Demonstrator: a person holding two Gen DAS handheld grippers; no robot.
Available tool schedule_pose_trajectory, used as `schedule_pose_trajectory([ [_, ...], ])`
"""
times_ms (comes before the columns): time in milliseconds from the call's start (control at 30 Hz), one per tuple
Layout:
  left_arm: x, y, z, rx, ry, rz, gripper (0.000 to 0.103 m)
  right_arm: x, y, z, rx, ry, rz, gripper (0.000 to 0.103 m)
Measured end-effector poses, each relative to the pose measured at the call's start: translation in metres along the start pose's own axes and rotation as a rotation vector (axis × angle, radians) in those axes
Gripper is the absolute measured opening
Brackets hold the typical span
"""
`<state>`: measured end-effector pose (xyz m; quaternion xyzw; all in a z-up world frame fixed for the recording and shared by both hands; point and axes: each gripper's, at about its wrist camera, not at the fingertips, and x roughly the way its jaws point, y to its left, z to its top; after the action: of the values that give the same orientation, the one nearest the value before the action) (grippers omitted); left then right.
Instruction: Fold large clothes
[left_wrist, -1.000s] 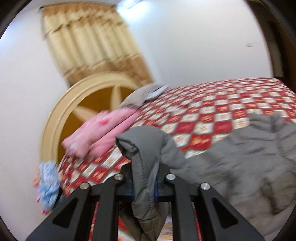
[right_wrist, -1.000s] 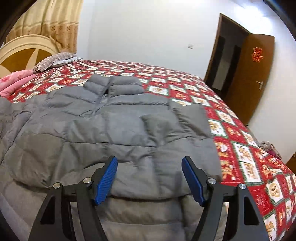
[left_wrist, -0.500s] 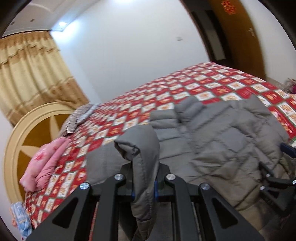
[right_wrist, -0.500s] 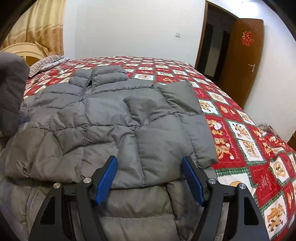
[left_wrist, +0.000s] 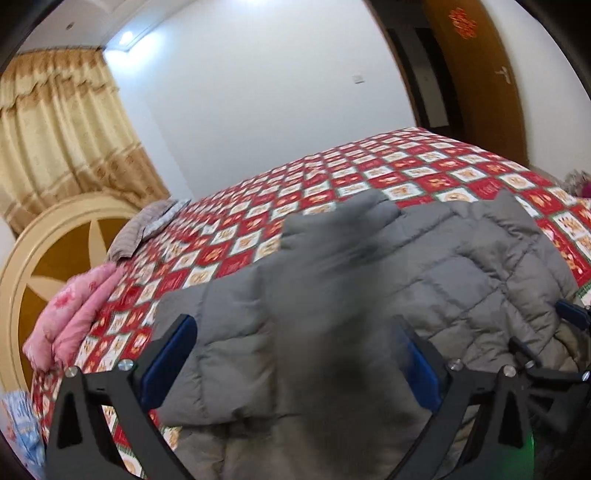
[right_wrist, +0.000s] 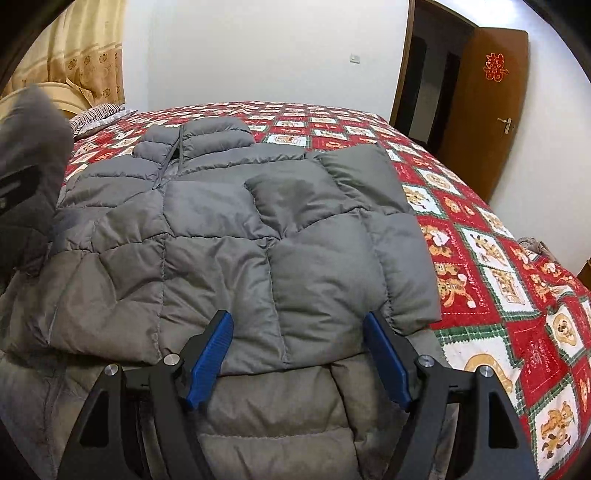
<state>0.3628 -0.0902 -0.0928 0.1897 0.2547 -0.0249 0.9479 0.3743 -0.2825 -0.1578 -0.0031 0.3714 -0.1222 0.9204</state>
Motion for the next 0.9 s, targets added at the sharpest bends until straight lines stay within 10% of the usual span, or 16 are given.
schedule_pose_trajectory([
  [300,0.033,0.095,-0.048,-0.237,0.155,0.126,0.103,-0.038,-0.020,0.014,0.160,-0.070,0.260,0.075],
  [433,0.034,0.108,-0.059,-0.345,0.181,0.014,0.103,-0.056,0.014,0.034,0.088,-0.070,0.393,0.075],
  [633,-0.016,0.073,-0.041,-0.215,-0.006,-0.125,0.103,-0.049,0.034,0.038,0.083,-0.063,0.390,0.075],
  [733,-0.022,0.081,-0.033,-0.231,-0.037,-0.044,0.103,-0.039,0.036,0.030,0.098,-0.027,0.381,0.075],
  [900,0.044,0.144,-0.057,-0.377,0.236,0.285,0.103,-0.032,0.034,0.013,0.078,-0.012,0.367,0.075],
])
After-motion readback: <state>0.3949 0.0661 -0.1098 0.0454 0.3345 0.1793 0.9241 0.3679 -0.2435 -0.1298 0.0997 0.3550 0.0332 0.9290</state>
